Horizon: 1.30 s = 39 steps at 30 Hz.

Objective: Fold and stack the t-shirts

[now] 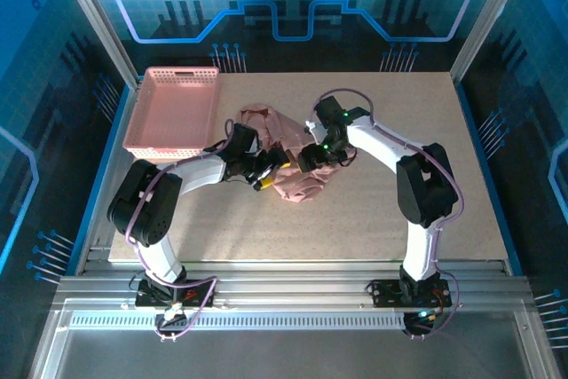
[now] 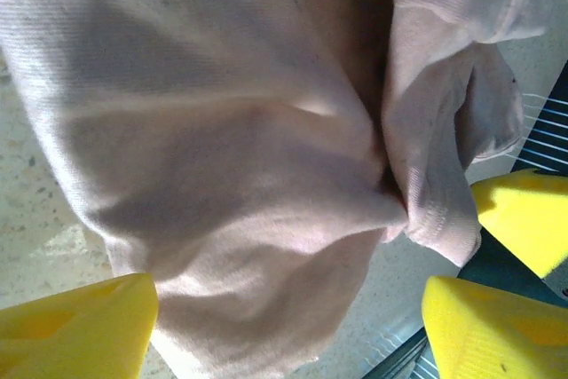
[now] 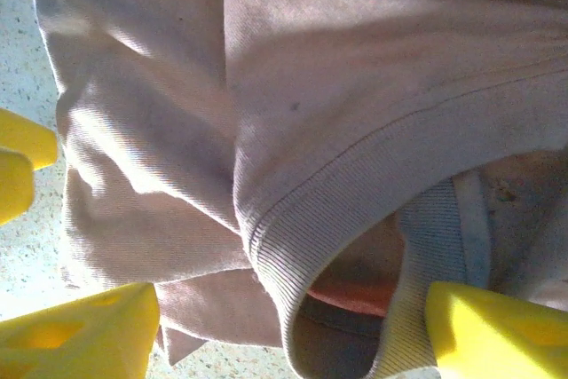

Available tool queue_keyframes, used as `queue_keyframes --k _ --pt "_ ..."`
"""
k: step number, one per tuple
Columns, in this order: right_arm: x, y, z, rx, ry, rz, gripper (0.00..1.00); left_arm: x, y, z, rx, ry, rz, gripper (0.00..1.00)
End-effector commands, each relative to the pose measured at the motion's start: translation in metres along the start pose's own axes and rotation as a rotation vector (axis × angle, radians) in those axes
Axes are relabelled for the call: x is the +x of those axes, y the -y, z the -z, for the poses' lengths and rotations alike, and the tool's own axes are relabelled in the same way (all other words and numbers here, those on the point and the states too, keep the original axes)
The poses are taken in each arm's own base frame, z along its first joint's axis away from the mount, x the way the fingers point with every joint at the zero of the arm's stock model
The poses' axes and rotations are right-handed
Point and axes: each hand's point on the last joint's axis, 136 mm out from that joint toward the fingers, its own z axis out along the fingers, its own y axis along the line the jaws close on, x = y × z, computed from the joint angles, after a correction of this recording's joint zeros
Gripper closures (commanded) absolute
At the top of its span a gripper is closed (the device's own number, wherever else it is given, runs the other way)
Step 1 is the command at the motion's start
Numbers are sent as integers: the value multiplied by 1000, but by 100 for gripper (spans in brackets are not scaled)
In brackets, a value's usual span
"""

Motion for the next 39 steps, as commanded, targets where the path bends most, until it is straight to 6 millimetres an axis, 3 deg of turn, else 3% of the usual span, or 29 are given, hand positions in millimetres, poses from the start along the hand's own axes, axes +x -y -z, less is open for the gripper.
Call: queue_keyframes --k 1,4,9,12,15,21,26,30,35,39 --pt "-6 -4 -6 18 -11 22 23 -5 0 -9 9 9 16 28" --pt "-8 -4 -12 34 -24 26 30 -9 -4 -17 -4 14 26 36" --pt "-8 2 -19 64 -48 5 56 -15 -14 -29 -41 15 30 66" --pt "-16 1 -9 74 -18 -6 73 -20 -9 -29 -41 18 13 84" --pt "-31 -5 22 63 57 -20 93 -31 5 -13 -35 53 -16 93" --pt "-55 -29 107 -25 244 -6 97 -49 67 59 -49 205 -265 95" --pt "-62 -51 168 -103 365 35 98 -63 113 133 -35 374 -411 95" --pt "-60 -70 220 -182 467 74 97 -62 154 190 2 492 -526 94" --pt "-50 -68 282 -231 576 30 97 -52 207 246 83 579 -659 92" --pt "-39 -62 311 -293 622 -24 96 -43 230 275 100 624 -747 91"
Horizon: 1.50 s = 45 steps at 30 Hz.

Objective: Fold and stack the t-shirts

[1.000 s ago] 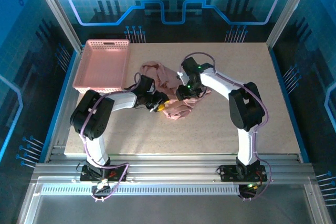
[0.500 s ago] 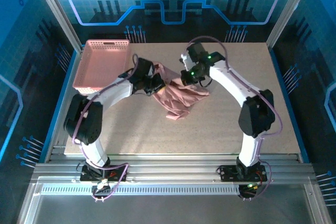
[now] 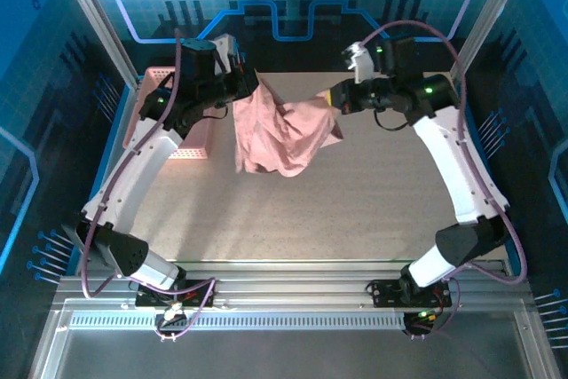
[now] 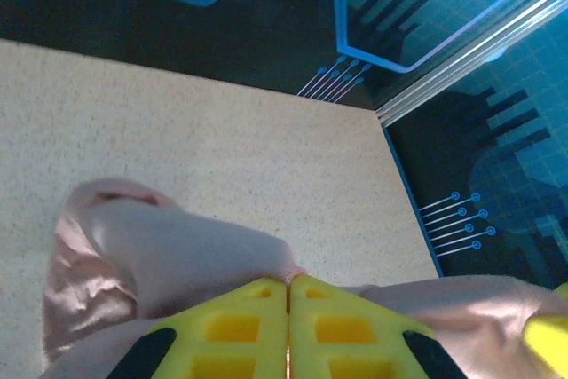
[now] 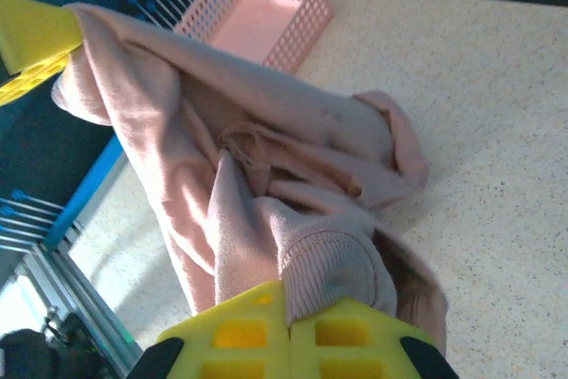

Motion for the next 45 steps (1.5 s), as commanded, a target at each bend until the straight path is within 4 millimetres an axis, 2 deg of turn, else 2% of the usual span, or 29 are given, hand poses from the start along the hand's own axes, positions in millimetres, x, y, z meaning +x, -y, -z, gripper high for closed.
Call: queue_keyframes --k 1,3,5,7,10,12,14,16,23,26,28,31,33,35,37,40,41,42,45 --pt "-1 -12 31 -69 19 -69 96 -15 11 25 -12 37 -129 91" --pt "3 -3 36 -52 24 -90 95 -18 12 30 -22 49 -172 90" --pt "9 13 37 -12 20 -130 94 -17 9 27 -37 44 -199 90" --pt "15 38 34 38 18 -197 94 -11 5 17 -39 15 -204 90" --pt "24 73 31 113 3 -304 94 2 15 -2 11 -30 -206 90" --pt "26 80 31 109 5 -328 95 7 23 -8 24 -40 -211 90" --pt "24 74 34 79 12 -306 94 7 26 -7 27 -31 -208 90" --pt "17 56 40 0 42 -259 93 1 28 4 22 2 -209 90" --pt "-1 -9 67 -249 85 -159 93 -36 49 68 39 187 -268 89" --pt "-4 -19 76 -283 92 -165 93 -46 57 85 44 223 -313 88" --pt "-4 -15 78 -268 89 -184 93 -47 59 84 41 210 -333 88" --pt "2 17 74 -160 68 -270 94 -36 59 59 69 148 -327 88" --pt "11 54 70 -25 48 -344 96 -24 60 31 93 94 -318 88" --pt "21 91 64 94 38 -401 99 -7 65 -7 126 28 -309 88" --pt "26 120 57 175 43 -434 100 5 67 -42 159 -27 -262 90" --pt "27 145 42 230 39 -441 99 20 68 -85 210 -100 -151 90" --pt "27 151 37 245 37 -440 98 24 70 -93 231 -121 -124 89" --pt "29 158 32 272 33 -441 95 30 70 -101 244 -147 -89 85" --pt "38 178 15 336 11 -419 86 53 61 -112 244 -226 -18 48"
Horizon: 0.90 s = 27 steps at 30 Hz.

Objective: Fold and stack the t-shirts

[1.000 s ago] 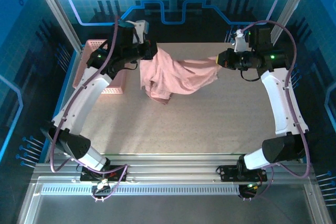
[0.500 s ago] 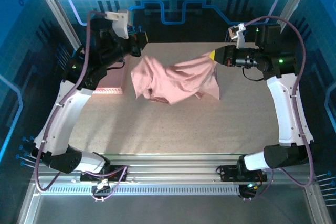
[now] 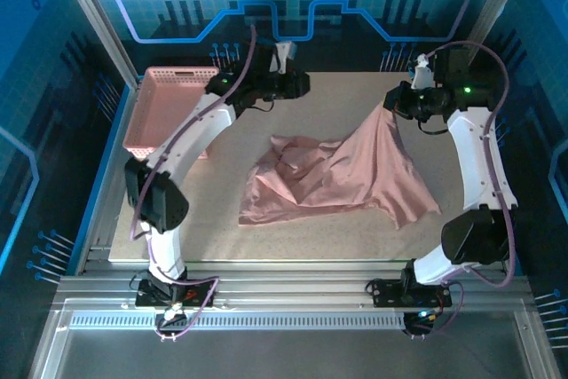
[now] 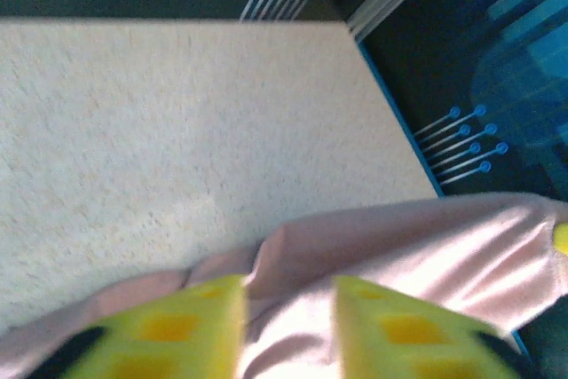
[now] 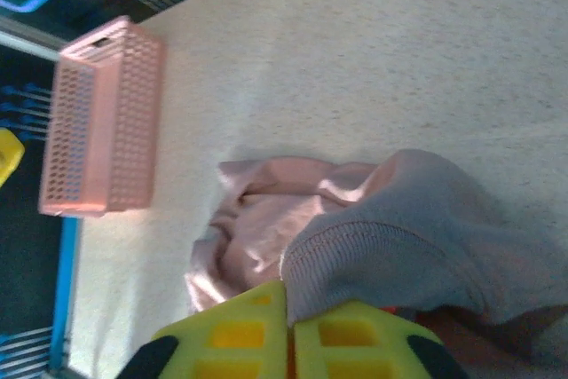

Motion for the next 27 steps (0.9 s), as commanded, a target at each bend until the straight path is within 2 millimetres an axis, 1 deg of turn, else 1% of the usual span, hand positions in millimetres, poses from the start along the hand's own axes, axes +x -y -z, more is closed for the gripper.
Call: queue_keyframes --k 1,2,4,5,7,9,10,12,13,14,15,17,18,19,21,22,25,27 --pt "-10 21 -19 95 43 34 84 0 28 21 112 -6 81 41" --pt "-9 25 -26 107 37 36 83 9 21 21 93 -28 98 36" --pt "-6 35 -38 130 26 38 76 34 1 26 42 -82 157 29" --pt "-5 38 -43 135 20 43 69 45 -9 29 20 -104 192 26" --pt "1 45 -53 167 -5 63 43 73 -30 40 -23 -156 285 23" --pt "9 49 -55 202 -38 79 32 102 -48 49 -70 -214 356 21" --pt "14 47 -53 202 -53 93 28 118 -58 55 -110 -243 375 20" --pt "29 42 -48 209 -80 119 10 144 -76 62 -179 -293 413 19" --pt "40 36 -45 201 -102 137 7 158 -84 63 -199 -316 440 19" --pt "52 29 -44 189 -130 158 5 169 -90 61 -215 -337 467 19" --pt "68 21 -43 179 -168 192 5 180 -97 59 -233 -357 502 19" --pt "102 16 -43 213 -255 251 5 202 -106 54 -264 -407 557 20" --pt "120 18 -44 237 -308 267 5 212 -113 52 -292 -427 579 21" --pt "136 23 -44 270 -352 264 5 221 -118 50 -314 -442 600 21" --pt "159 36 -48 300 -395 212 7 233 -126 44 -332 -455 620 22" --pt "168 41 -52 298 -397 183 8 239 -129 40 -340 -462 628 22" --pt "184 53 -71 299 -415 136 10 255 -139 23 -343 -484 673 28" --pt "193 61 -86 309 -447 112 11 262 -148 11 -352 -491 693 34"
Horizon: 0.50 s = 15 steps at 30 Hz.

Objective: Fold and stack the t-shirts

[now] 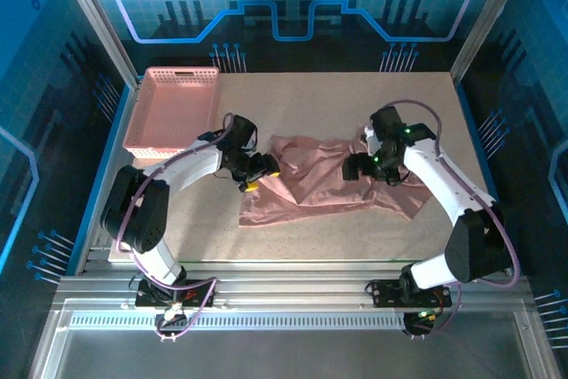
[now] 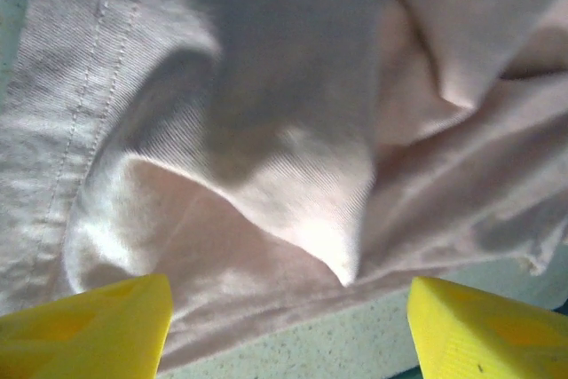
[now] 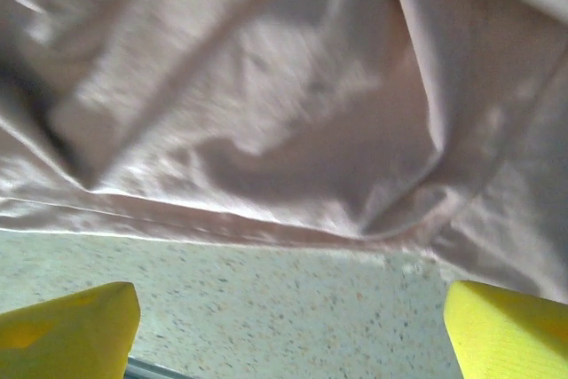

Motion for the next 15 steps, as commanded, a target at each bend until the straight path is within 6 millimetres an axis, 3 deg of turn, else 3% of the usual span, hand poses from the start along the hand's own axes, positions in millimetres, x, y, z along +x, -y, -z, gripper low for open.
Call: queue_keyframes --k 1,7,12,15 --pt "-3 3 -26 3 -29 -57 12 -4 -5 -25 -2 -19 53 39" --pt "-21 2 -53 -6 -43 -67 13 -35 -31 -52 -67 21 129 63" --pt "-43 9 -73 2 -52 -93 13 -76 -46 -53 -95 78 159 64" --pt "-65 10 -83 -26 -36 -124 13 -105 -41 -40 -74 128 131 60"
